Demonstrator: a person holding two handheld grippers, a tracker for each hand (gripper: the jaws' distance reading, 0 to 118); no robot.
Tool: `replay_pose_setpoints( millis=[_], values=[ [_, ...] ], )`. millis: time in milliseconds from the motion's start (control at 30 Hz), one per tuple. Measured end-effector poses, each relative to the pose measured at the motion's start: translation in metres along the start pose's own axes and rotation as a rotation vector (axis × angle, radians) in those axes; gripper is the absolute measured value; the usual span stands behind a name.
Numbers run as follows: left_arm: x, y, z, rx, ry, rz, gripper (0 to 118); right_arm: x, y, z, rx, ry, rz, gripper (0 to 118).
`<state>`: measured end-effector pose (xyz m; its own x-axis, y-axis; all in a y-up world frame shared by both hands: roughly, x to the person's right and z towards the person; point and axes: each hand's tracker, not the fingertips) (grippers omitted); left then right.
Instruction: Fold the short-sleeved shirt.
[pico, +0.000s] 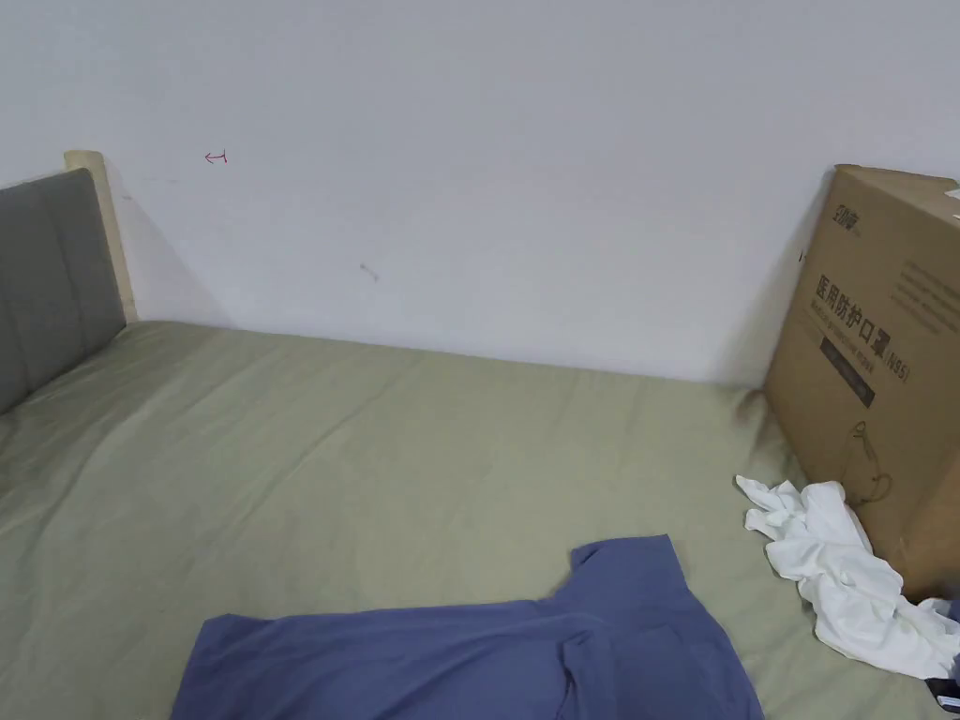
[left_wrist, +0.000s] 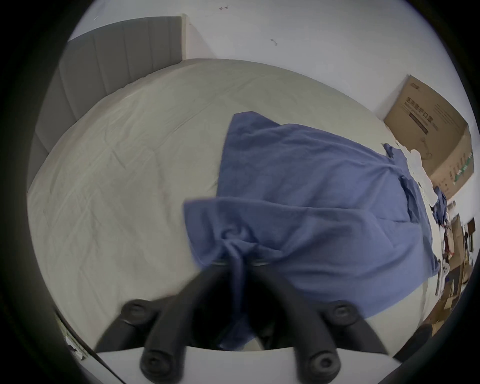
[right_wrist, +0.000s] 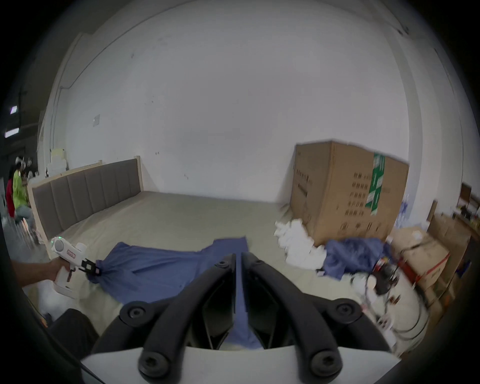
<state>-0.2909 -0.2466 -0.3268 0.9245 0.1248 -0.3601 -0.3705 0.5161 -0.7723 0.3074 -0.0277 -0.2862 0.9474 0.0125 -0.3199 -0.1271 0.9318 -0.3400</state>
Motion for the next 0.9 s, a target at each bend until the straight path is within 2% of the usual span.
replay_pose_setpoints(
  millis=[33, 133, 167, 300, 467, 533, 600, 633, 667, 700, 733, 767, 833, 900],
  values=[
    [0.003, 0.001, 0.0, -0.007, 0.005, 0.006, 3, 0.006, -0.005, -0.011, -0.062, 0.03, -0.023, 16],
    [0.004, 0.003, 0.002, -0.015, 0.017, 0.003, 2, 0.026, -0.035, -0.059, -0.246, 0.075, -0.039, 71],
    [0.004, 0.002, 0.004, -0.009, 0.011, 0.006, 2, 0.029, -0.048, -0.076, -0.321, 0.074, -0.04, 78],
    [0.002, 0.001, 0.016, 0.009, -0.01, 0.031, 1, 0.043, -0.118, -0.142, -0.521, 0.087, -0.087, 74],
    [-0.003, 0.005, 0.019, -0.001, -0.035, 0.07, 1, 0.053, -0.186, -0.196, -0.712, 0.045, -0.152, 73],
    [-0.001, 0.004, 0.018, -0.008, -0.028, 0.067, 1, 0.054, -0.19, -0.195, -0.637, 0.038, -0.231, 73],
    [0.003, 0.004, 0.017, -0.007, -0.014, 0.041, 1, 0.055, -0.184, -0.192, -0.64, 0.036, -0.241, 54],
    [0.005, 0.004, 0.017, -0.004, -0.007, 0.034, 1, 0.055, -0.181, -0.187, -0.637, 0.049, -0.235, 35],
    [0.007, 0.003, 0.017, -0.005, -0.004, 0.026, 1, 0.059, -0.18, -0.185, -0.631, 0.075, -0.228, 3],
    [0.008, 0.003, 0.016, -0.01, -0.003, 0.019, 1, 0.063, -0.178, -0.182, -0.625, 0.086, -0.233, 3],
    [0.006, 0.004, 0.015, -0.008, -0.002, 0.02, 1, 0.07, -0.176, -0.18, -0.613, 0.156, -0.297, 3],
    [0.007, 0.003, 0.017, -0.007, -0.001, 0.019, 1, 0.069, -0.173, -0.175, -0.609, 0.16, -0.363, 3],
    [0.008, 0.002, 0.023, -0.002, 0.007, 0.011, 1, 0.068, -0.168, -0.169, -0.582, 0.155, -0.34, 3],
    [0.01, 0.004, 0.032, 0.003, 0.006, -0.003, 1, 0.07, -0.162, -0.164, -0.555, 0.167, -0.393, 3]
  ],
)
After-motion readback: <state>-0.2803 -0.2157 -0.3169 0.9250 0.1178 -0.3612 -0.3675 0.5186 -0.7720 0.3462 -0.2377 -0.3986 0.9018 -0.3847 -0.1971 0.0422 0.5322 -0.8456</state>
